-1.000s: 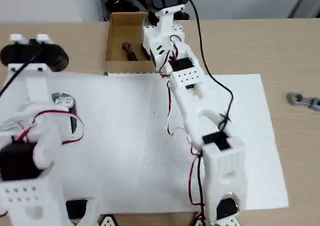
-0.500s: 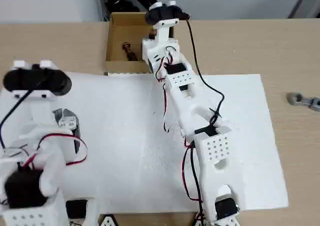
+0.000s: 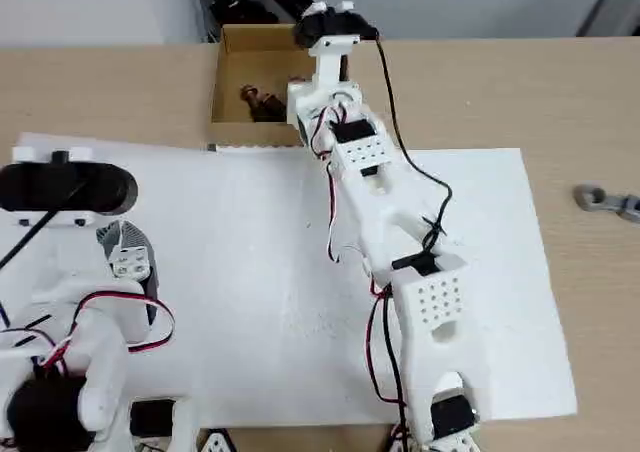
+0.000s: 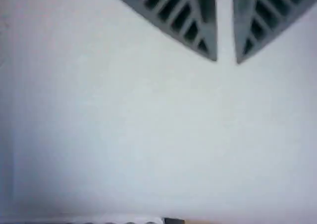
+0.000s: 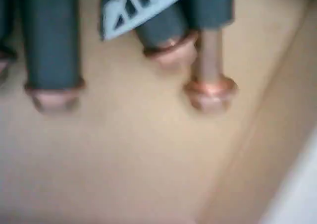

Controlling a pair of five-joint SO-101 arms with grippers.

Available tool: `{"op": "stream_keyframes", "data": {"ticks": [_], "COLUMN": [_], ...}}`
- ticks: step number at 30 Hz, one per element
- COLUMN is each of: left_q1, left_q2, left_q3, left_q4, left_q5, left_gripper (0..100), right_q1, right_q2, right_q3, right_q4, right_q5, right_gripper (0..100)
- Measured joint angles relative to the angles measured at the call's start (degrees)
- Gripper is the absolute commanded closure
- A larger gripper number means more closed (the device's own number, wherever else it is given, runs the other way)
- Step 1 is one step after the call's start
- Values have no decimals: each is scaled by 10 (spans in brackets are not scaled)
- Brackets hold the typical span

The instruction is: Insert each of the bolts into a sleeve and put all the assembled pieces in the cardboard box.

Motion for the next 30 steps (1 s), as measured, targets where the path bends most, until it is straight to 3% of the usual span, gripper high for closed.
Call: {"op": "stream_keyframes", "data": {"ticks": [4,8,21,30], "left_q1": [0,0,0,0], "left_q2": [-1,-1,-158,-289], "left_q3": [0,0,101,218], "left_q4": [0,0,-3,-103], "left_q5": [0,0,0,0], "left_gripper": [994,994,994,994], "right_q1": [8,28,105,114], "right_q2": [-97,-181,-406,-578], "right_q3": [0,-1,-1,-4], "right_q4": [81,186,502,671], "right_q5": [0,0,0,0], "right_gripper": [876,998,987,987]}}
